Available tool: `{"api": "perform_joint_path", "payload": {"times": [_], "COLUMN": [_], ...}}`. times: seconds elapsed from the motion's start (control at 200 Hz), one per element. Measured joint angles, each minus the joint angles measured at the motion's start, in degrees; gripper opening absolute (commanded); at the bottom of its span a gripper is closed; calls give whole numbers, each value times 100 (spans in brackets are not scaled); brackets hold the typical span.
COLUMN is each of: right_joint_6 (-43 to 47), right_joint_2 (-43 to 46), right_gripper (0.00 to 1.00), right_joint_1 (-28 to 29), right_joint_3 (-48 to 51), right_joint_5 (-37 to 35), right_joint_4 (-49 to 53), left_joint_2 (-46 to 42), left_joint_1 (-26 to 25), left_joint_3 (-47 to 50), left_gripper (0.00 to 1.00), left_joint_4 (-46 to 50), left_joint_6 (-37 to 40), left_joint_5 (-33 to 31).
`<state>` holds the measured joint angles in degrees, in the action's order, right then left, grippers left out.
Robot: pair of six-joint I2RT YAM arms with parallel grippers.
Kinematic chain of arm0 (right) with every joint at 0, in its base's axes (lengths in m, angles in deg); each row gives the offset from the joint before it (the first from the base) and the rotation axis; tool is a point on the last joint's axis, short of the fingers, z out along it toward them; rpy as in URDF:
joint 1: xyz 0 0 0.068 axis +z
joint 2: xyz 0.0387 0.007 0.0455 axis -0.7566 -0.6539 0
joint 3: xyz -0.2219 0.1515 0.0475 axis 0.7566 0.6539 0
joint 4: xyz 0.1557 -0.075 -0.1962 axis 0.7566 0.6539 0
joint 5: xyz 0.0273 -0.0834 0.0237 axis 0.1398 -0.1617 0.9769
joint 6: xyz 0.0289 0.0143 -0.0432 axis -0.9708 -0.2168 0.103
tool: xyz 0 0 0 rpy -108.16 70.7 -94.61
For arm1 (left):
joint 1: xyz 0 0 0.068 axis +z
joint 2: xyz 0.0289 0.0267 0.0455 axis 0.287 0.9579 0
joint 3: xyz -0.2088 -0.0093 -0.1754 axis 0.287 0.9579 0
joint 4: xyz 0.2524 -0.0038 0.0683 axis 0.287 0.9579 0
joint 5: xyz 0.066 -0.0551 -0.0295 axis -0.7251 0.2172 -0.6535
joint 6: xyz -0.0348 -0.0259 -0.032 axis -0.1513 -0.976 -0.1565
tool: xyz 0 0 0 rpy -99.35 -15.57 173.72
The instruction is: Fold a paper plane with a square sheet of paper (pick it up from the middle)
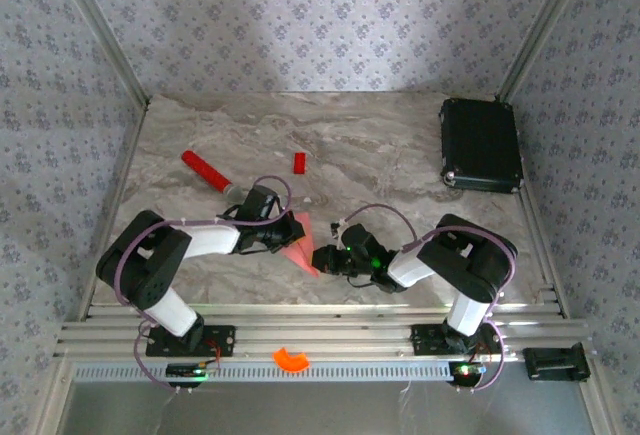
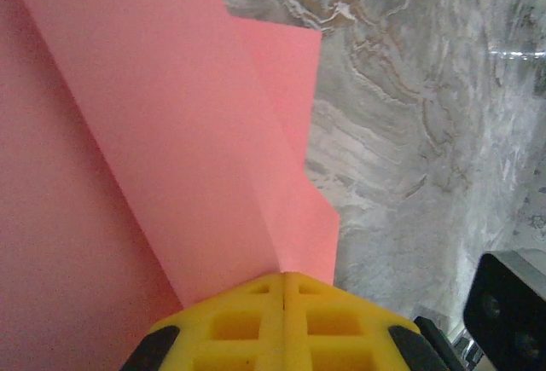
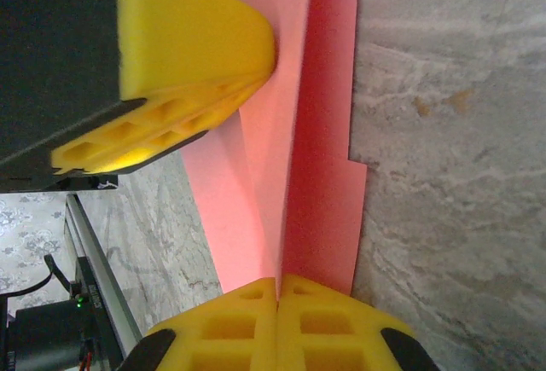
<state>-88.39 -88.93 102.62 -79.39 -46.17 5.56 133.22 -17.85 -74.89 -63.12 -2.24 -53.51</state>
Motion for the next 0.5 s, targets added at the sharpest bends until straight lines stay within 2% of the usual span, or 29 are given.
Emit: {"api": "perform_joint_path", "payload": {"times": [0.5], "right_joint_6": [2], "right_joint_2": [68], "right_gripper": [0], "right_joint_1": [-50], "right_joint_3": [-181], "right_joint_5": [131], "right_joint_4": [461], "left_joint_2": [37], "left_joint_1": [0], "left_joint_3": [0], "left_gripper": [0], "left_joint_4": [79], "left_joint_6": [46], "left_joint_5": [-61]}}
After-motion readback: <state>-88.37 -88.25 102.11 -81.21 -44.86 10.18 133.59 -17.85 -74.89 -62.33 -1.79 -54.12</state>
